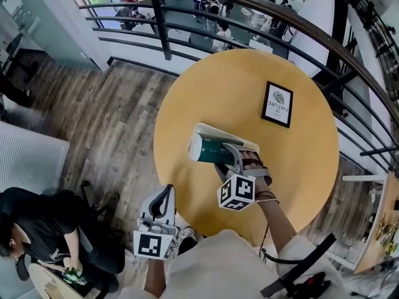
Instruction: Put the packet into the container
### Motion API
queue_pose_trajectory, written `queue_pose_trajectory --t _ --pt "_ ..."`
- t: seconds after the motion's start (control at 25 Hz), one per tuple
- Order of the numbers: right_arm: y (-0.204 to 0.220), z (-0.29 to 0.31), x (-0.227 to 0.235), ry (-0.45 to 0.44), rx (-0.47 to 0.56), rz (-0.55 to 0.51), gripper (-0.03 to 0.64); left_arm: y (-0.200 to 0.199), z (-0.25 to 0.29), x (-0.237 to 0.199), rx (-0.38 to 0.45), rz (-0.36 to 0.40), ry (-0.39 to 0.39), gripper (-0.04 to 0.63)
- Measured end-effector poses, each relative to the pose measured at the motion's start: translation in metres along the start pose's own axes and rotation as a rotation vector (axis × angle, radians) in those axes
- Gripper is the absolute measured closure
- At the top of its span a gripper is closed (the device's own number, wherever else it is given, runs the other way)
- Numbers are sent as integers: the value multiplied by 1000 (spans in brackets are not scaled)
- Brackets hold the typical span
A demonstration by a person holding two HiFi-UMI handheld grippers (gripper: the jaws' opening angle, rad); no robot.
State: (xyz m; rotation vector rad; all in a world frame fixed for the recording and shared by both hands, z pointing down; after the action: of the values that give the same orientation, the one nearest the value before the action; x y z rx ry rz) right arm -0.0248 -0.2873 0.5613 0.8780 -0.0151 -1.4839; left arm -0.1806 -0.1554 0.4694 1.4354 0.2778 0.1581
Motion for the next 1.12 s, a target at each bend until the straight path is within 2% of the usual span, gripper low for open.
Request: queue_pose_trajectory --t 0.2,0.36,0.76,1.12 --pt "3 15 3 -43 -35 49 333 0 1 -3 -12 -1 -4 591" --pt "8 24 -3 -71 -64 23 333 2 0 -4 -18 -3 -9 591" --pt "17 35 -7 -69 -69 26 333 3 -5 -3 -29 -1 -16 591" --pt "25 55 -4 -147 -81 74 333 2 -9 -5 -30 10 -36 591"
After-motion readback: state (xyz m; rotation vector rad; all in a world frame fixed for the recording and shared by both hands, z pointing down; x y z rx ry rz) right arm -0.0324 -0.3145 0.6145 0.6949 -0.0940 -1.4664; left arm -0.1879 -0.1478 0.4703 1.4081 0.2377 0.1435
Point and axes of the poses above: the fingertips, and each gripper's own axes: z forward along the fingers, x to its right, y out of its underside, the point moved 6 cm from there along -z, backward along the fingers, and after that the axes turned 6 degrees about x, right-handed, at the moved point
